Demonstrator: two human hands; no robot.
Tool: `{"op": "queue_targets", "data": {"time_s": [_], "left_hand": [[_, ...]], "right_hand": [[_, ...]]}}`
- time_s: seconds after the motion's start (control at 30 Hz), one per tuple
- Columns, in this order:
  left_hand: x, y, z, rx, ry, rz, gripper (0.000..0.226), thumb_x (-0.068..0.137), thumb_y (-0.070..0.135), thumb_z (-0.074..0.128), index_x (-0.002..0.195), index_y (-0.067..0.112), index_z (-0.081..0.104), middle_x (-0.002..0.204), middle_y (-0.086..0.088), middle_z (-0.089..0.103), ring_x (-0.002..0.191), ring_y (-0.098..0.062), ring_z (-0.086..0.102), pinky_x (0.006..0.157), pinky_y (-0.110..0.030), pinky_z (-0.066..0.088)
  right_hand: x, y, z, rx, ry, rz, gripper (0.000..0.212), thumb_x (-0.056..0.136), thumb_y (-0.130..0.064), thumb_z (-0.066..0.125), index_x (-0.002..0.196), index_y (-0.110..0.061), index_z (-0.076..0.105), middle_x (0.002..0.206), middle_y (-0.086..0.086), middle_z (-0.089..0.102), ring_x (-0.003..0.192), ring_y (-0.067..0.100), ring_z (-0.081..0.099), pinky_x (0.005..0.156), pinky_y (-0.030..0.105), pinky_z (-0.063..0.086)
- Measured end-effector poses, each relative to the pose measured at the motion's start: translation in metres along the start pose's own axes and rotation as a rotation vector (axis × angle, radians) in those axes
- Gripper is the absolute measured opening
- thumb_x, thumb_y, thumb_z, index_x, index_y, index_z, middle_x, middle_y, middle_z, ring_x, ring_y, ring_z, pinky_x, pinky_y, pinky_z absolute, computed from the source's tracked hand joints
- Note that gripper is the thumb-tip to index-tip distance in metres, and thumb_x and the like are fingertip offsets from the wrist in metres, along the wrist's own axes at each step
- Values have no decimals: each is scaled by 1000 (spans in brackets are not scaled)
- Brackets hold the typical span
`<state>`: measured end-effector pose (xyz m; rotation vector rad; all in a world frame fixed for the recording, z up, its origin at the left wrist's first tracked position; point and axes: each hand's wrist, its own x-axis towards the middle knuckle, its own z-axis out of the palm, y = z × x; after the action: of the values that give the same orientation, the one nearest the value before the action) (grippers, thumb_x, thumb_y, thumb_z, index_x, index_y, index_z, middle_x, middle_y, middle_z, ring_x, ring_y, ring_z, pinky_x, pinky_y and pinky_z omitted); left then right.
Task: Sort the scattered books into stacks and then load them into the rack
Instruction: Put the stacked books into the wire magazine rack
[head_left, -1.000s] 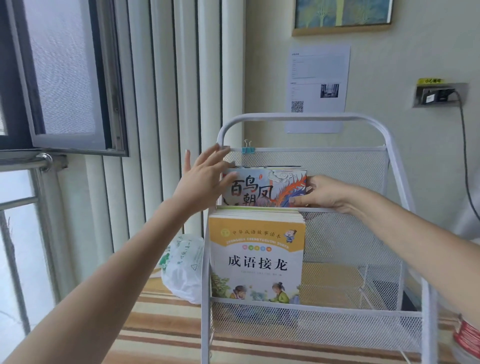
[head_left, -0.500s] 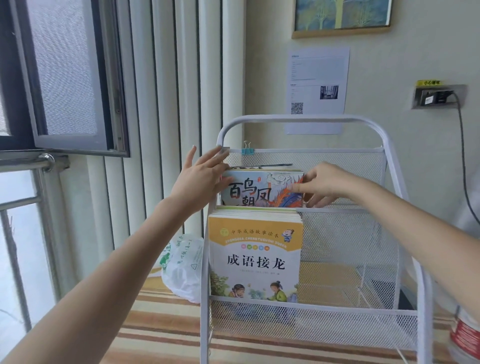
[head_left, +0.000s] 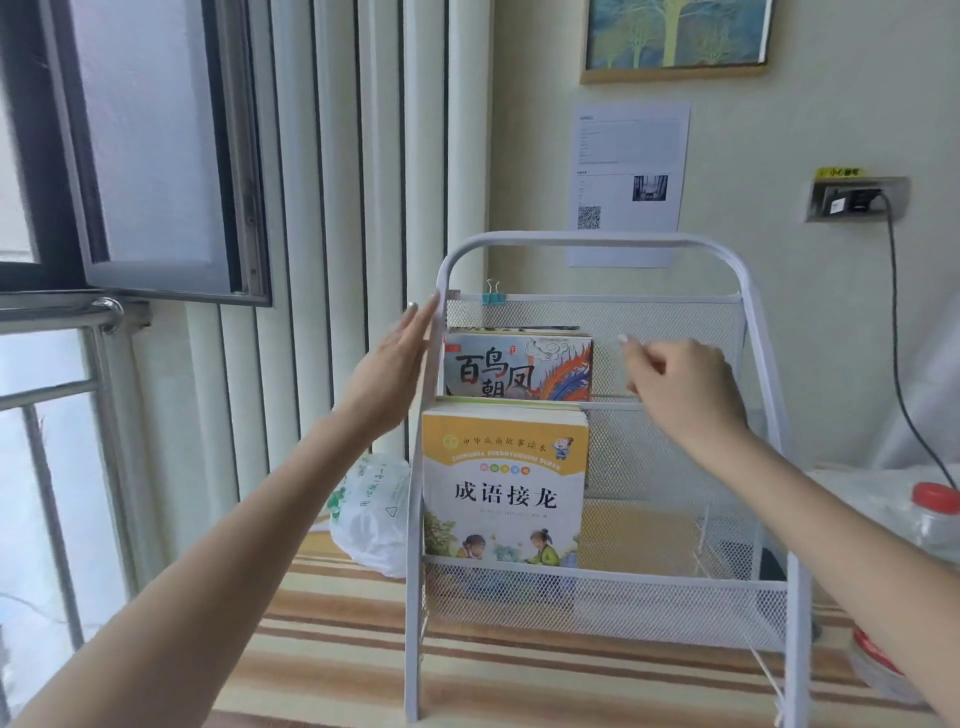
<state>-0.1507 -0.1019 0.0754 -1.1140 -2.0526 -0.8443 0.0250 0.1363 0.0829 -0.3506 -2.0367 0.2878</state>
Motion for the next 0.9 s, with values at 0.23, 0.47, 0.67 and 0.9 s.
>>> {"op": "queue_targets", "data": {"time_s": [0.23,0.47,0.67,0.9], "left_hand": [[-116,-10,-26,-62,120,-345,52,100,4,34,150,13,24,154,-8,29,144,-22,25,109,-26,23],[-283,29,-28,-149,-396,-864,71,98,37,44,152,11,6,159,-9,14,143,-27,23,116,-42,24],[-328,40,-30,-599,-264,-1259,61,97,34,50,147,8,27,138,-13,46,114,-26,54,90,-34,50],[-316,16,-47,-966,-154,-1463,45,91,24,59,125,-2,48,116,-22,55,86,-29,62,60,-35,53]], "right_hand": [[-168,-53,-17,468,30,-15,47,94,-46,32,70,-17,61,54,-5,58,47,8,53,46,29,42],[-331,-101,31,486,-893,373,41,94,-50,42,130,-35,27,135,-3,47,104,13,52,87,31,44],[-354,-126,35,562,-795,487,52,92,-27,56,132,-35,24,119,1,48,76,11,53,53,13,38],[-357,-122,38,689,-745,587,52,89,-10,58,126,-35,33,119,-6,43,79,-3,46,51,8,39]]}}
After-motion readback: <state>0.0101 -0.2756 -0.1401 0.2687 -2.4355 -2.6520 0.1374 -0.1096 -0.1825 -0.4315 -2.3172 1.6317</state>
